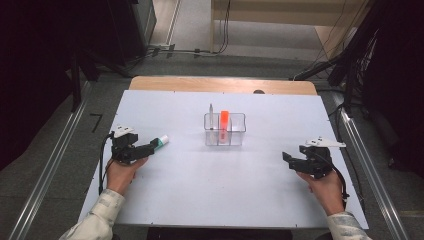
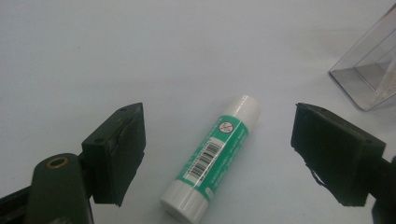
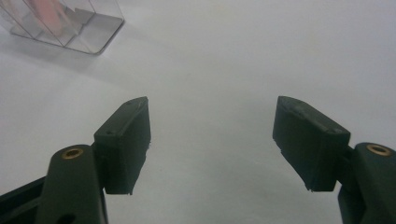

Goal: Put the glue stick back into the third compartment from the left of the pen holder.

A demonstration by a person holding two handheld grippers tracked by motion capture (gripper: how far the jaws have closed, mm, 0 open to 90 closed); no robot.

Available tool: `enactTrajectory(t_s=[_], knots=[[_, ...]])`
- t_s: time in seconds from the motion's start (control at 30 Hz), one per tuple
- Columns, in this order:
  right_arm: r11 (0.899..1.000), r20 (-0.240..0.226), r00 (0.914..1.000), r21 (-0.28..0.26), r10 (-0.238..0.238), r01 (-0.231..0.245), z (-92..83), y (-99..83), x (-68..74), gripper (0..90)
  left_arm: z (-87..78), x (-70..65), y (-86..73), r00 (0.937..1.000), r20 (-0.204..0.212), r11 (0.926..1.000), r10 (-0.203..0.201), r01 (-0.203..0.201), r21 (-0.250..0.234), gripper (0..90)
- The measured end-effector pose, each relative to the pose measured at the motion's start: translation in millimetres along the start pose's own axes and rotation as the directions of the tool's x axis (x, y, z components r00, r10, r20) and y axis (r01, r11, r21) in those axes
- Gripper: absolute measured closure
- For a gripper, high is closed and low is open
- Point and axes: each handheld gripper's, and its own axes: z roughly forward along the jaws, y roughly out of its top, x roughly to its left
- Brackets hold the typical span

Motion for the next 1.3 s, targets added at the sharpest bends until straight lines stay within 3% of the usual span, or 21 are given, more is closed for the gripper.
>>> enactTrajectory(t_s=[0.43, 1.3], knots=[[1.0, -0.006, 1.0, 0.006, 0.001, -0.001, 1.3, 0.2, 0.6, 26.4, 15.7, -10.3, 3.7, 0.9992, 0.011, 0.9986, 0.04, -0.04, 0.035, 18.3], [1.0, -0.016, 0.9999, 0.015, 0.003, -0.002, 2.6, 0.2, 2.0, 26.4, 35.9, -12.0, 5.8, 0.9987, 0.003, 0.9959, 0.05, -0.05, 0.075, 21.8]])
